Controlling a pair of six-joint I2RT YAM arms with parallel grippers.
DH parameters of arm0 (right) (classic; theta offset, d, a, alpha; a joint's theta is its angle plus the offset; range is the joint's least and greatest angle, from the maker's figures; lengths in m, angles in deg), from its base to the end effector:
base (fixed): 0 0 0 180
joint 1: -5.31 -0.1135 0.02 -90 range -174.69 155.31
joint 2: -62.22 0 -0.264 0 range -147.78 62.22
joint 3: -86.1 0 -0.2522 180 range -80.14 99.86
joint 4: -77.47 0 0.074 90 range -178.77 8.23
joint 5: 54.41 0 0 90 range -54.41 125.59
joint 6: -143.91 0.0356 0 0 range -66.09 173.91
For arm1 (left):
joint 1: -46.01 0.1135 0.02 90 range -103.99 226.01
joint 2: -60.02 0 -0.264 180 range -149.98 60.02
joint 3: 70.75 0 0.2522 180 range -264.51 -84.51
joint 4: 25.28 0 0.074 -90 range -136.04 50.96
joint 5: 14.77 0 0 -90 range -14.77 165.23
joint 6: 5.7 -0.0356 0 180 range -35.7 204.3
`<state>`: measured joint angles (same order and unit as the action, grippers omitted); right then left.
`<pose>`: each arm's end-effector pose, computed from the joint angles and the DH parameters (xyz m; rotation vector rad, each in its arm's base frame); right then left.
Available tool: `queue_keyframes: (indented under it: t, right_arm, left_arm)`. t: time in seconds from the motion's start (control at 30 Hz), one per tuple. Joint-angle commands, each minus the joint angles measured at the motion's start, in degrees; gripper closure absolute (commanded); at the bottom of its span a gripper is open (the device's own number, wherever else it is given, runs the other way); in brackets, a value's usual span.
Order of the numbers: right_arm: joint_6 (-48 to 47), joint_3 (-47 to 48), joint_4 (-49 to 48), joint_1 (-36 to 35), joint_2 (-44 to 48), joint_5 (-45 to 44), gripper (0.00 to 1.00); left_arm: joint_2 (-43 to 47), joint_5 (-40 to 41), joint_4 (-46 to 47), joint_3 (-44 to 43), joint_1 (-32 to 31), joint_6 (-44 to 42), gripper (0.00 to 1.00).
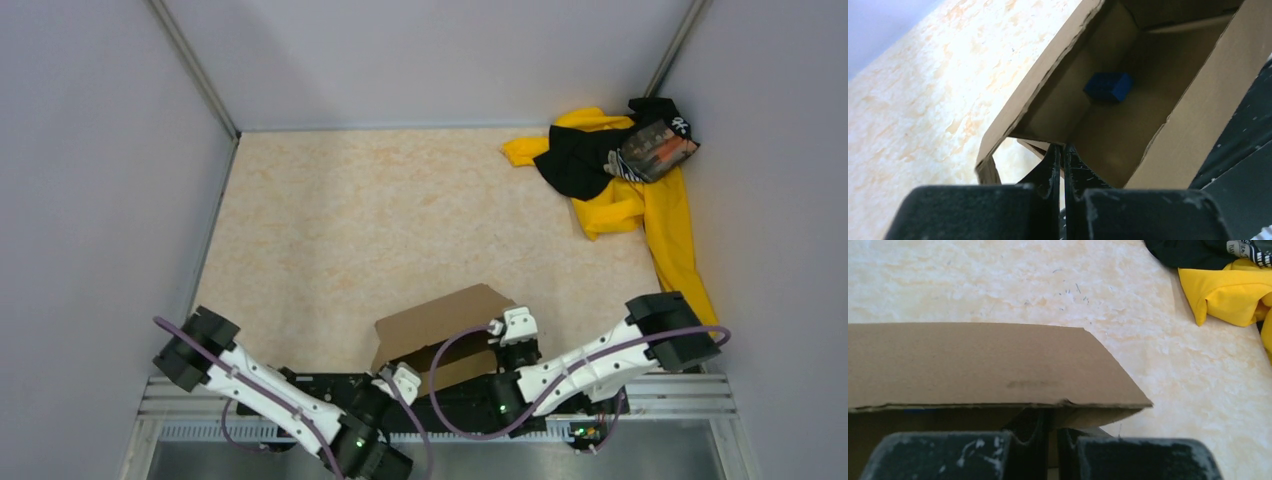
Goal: Fold the paper box
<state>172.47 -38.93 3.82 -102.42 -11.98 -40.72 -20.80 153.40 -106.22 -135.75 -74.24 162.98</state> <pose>-0.0092 0.1423 0.2174 -0.2679 1.7441 0.0235 -0.0762 -0.1998 0.2246 0.7098 1.6299 -0.1337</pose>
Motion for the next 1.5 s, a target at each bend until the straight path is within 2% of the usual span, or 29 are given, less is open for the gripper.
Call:
queue_keyframes:
  t: [0.0, 0.13, 0.23, 0.37, 0.53, 0.7, 0.8, 0.9, 1.03, 1.23, 1.37, 1.47]
  right_arm:
    - [18.8, 0.2, -6.6, -4.2, -6.5, 10.6, 1.00]
    - [21.1, -0.9, -7.7, -5.4, -7.7, 12.0, 0.94]
    - [20.8, -3.1, -9.5, -5.4, -5.0, 11.7, 0.94]
    - [18.1, -6.9, -14.0, -5.4, 0.3, 11.0, 0.91]
    - [15.1, -10.3, -18.0, -5.3, 4.5, 10.2, 0.84]
    - [11.5, -12.0, -20.2, -3.7, 7.9, 9.4, 0.78]
    - [7.1, -13.2, -23.8, -2.3, 10.4, 8.9, 0.73]
    - [-0.4, -13.7, -28.6, -0.2, 13.7, 7.5, 0.69]
    - [-20.3, -11.6, -38.3, 3.2, 17.8, 6.8, 0.64]
    - [-26.4, -7.9, -39.6, 3.2, 17.2, 9.8, 0.55]
    - [-30.7, -6.6, -42.3, 2.9, 14.1, 15.6, 0.52]
    - [-29.1, -6.5, -41.9, -0.1, 12.8, 18.3, 0.50]
  left_arm:
    - [-8.8, -2.9, -13.9, -5.3, -1.9, 20.5, 0.96]
    - [-9.9, -4.4, -13.9, -1.7, -2.2, 29.5, 0.86]
    - [-5.2, -5.7, -13.8, 4.7, -2.2, 37.3, 0.83]
    - [-0.3, -6.8, -13.8, 8.4, -2.2, 37.6, 0.83]
    - [-0.2, -5.7, -13.8, 8.4, -2.1, 37.4, 0.78]
    - [-1.6, -5.0, -13.8, 9.5, -0.9, 40.0, 0.64]
    - [0.3, -4.9, -13.8, 11.8, -0.3, 42.2, 0.59]
    - [3.7, -4.1, -13.8, 12.0, 0.4, 39.7, 0.58]
    - [6.8, -4.0, -13.5, 8.9, 1.0, 33.2, 0.59]
    - [1.4, -5.8, -13.9, 0.8, 1.0, 27.1, 0.59]
    - [-1.2, -7.5, -13.8, -1.7, 0.6, 26.5, 0.60]
    - [-1.8, -9.2, -13.8, -2.5, -0.4, 26.6, 0.61]
